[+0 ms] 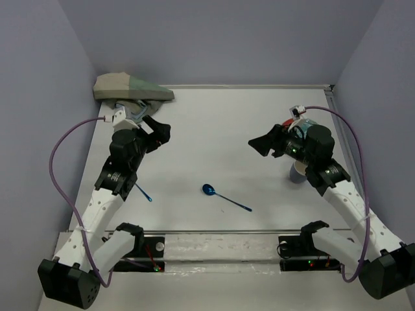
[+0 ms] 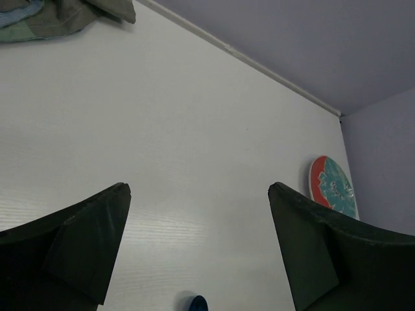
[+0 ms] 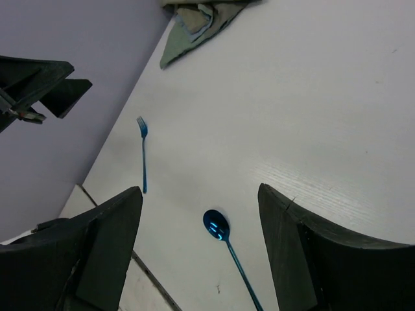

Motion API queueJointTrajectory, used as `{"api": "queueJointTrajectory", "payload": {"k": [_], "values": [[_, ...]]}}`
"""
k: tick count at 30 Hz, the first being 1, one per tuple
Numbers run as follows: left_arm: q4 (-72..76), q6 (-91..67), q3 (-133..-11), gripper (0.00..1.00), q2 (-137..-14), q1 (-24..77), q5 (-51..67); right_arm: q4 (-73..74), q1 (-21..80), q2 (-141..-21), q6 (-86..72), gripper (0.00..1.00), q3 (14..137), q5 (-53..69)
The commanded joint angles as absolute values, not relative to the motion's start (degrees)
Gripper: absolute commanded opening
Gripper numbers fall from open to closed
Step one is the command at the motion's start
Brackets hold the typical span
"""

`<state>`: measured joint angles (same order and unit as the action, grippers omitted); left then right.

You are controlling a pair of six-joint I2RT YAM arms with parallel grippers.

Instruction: Set the dinner table for one person

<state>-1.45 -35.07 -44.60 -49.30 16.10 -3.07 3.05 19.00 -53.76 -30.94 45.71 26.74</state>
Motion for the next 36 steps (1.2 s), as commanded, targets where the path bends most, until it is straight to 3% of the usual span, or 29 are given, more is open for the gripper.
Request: {"api": "queueJointTrajectory", "payload": {"k": [1,7,14,17,23,36], "values": [[4.04,-36.03,-44.03,0.99,-48.6,14.51,-3.34,2.2,19.16,-51.33,-28.65,0.78,46.32,23.03],[13.26,-38.67,-45.35,0.99,-54.3,13.54,-0.35,0.8,19.16,-53.17,-28.13,0.76,45.53,22.33],[18.63,-42.45,-55.53,0.99,-73.51,10.82,-12.11,-2.2,19.16,-53.79,-28.39,0.76,43.59,23.02],[16.62,-44.03,-63.53,0.91,-80.75,6.34,-10.9,-2.55,19.16,-53.62,-28.48,0.76,42.2,24.08],[12.22,-44.46,-76.72,0.85,-98.58,0.72,-14.23,-3.34,19.16,-51.86,-29.35,0.76,39.2,24.87],[21.26,-49.75,-86.74,0.82,-117.24,-7.64,-7.74,-3.78,19.16,-55.02,-27.95,0.76,39.64,27.86]]}}
